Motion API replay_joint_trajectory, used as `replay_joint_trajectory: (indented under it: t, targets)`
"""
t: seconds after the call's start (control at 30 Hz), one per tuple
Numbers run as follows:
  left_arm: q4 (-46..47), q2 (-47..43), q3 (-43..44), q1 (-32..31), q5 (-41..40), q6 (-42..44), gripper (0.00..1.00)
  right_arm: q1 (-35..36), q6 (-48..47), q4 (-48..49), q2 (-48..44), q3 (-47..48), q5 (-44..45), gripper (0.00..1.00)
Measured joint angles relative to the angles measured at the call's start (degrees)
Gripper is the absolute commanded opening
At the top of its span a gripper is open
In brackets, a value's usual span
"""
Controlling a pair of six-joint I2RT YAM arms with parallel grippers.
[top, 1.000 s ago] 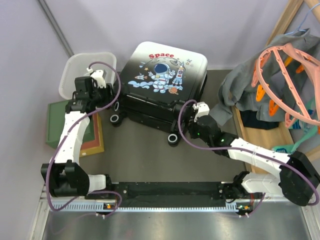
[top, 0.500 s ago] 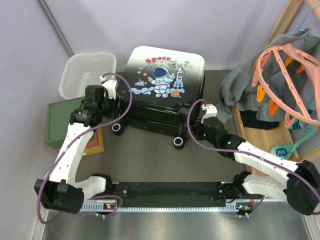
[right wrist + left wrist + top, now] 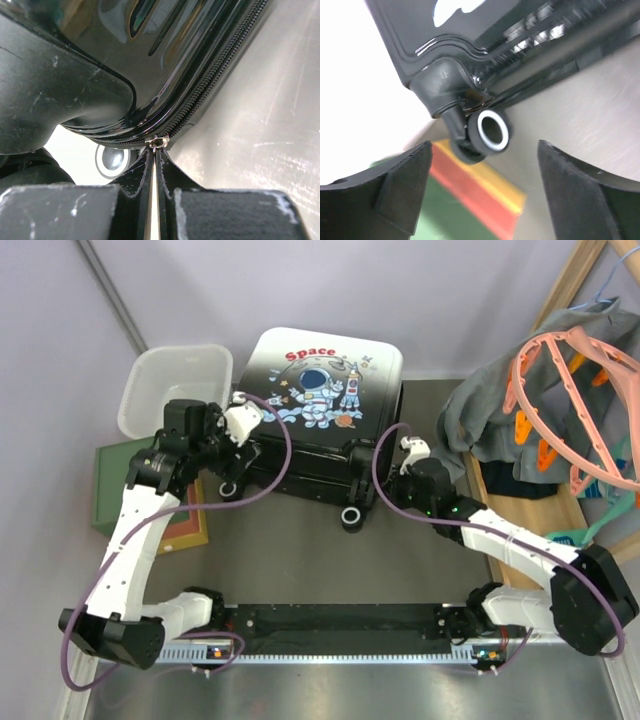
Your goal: Open, take out, and arrange the luggage
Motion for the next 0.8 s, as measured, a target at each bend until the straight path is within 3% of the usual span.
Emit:
replay_joint_trajectory:
  t: [0.03,0.1,0.27,0.4,0.43,0.57,0.8]
  targets:
    - [-1.36,0.02,1.16,0.0,0.74,3.82,0.77,-0.46,-0.22,0.46,0.57,0.2,-0.74,0.0]
    - [-4.31,-0.02,2.86,0.02,2.05,13.05,0.77,-1.4,-0.48,1.36,1.7,0.57,-2.54,0.0]
    - [-13.55,-0.13,3.98,-0.09,2.01,44.39,0.86,-2.67,-1.81,2.36,5.35,3.08,-5.14,0.0]
    - [-15.91,-1.27,-0.11,-0.13,-5.7,66.71,0.92,-2.8,-2.29,3.54,7.34,4.22,-6.25,0.0]
    - [-15.89,-1.7,-1.7,-0.13,-7.56,69.72,0.98,-2.8,-2.32,4.0,7.61,4.22,-6.49,0.0]
    - [-15.45,-2.45,-6.25,0.87,-11.34,78.34,0.99,-2.82,-2.36,4.81,8.07,4.22,-7.04,0.0]
    - [-12.24,3.28,-5.55,1.14,-13.16,82.9,0.99,-3.06,-2.4,5.05,8.15,4.22,-7.85,0.0]
